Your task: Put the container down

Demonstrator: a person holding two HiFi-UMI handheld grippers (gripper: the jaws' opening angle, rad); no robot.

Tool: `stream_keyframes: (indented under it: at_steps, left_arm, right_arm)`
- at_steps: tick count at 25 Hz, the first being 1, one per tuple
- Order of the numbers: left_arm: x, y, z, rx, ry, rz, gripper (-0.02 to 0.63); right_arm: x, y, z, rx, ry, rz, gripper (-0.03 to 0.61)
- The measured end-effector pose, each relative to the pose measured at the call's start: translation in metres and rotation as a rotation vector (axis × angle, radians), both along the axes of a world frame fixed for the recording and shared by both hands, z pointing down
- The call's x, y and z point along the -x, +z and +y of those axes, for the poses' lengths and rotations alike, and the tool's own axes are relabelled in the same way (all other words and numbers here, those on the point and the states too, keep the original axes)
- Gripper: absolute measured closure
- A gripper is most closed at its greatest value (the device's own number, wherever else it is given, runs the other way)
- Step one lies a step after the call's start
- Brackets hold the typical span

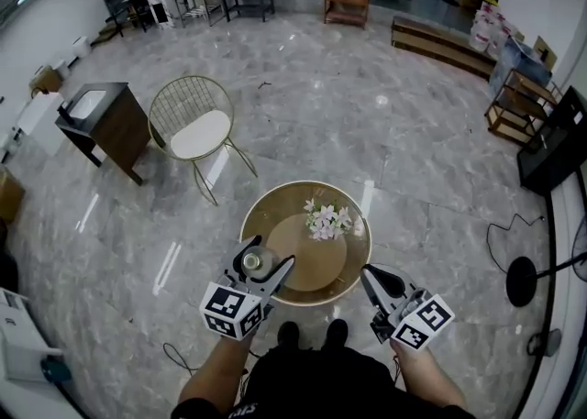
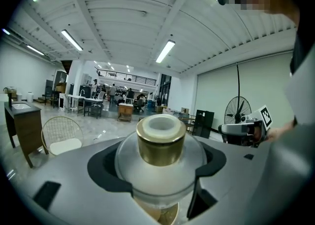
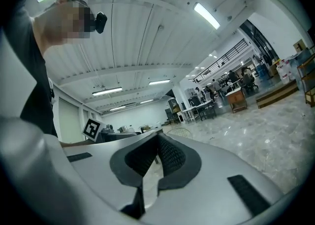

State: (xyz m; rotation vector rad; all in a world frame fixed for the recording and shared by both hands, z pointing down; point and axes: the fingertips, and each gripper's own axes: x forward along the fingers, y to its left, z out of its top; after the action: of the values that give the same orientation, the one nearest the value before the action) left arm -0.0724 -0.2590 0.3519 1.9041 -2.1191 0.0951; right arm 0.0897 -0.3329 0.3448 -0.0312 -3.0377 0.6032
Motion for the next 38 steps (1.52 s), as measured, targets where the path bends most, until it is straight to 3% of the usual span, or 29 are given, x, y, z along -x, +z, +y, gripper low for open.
stream_keyframes:
  at_steps: [9, 16, 25, 38]
  left_arm:
    - [-0.009, 0.024, -0.016, 0.016, -0.080, 0.012, 0.267]
    - [0.032, 0.056, -0.014, 0.066, -0.117, 0.000, 0.267]
    - [0.079, 0.120, -0.023, 0.128, -0.125, 0.055, 0.267]
    - [0.112, 0.241, -0.027, 0.218, -0.129, 0.102, 0.267]
  right_arm:
    - [0.002, 0.029, -0.024, 0.024, -0.096, 0.033, 0.563]
    - [0.050, 0.050, -0.031, 0.042, -0.137, 0.073, 0.563]
    - [0.118, 0.096, -0.031, 0.069, -0.202, 0.152, 0.563]
    - [0.154, 0.205, -0.021, 0.131, -0.256, 0.268, 0.563]
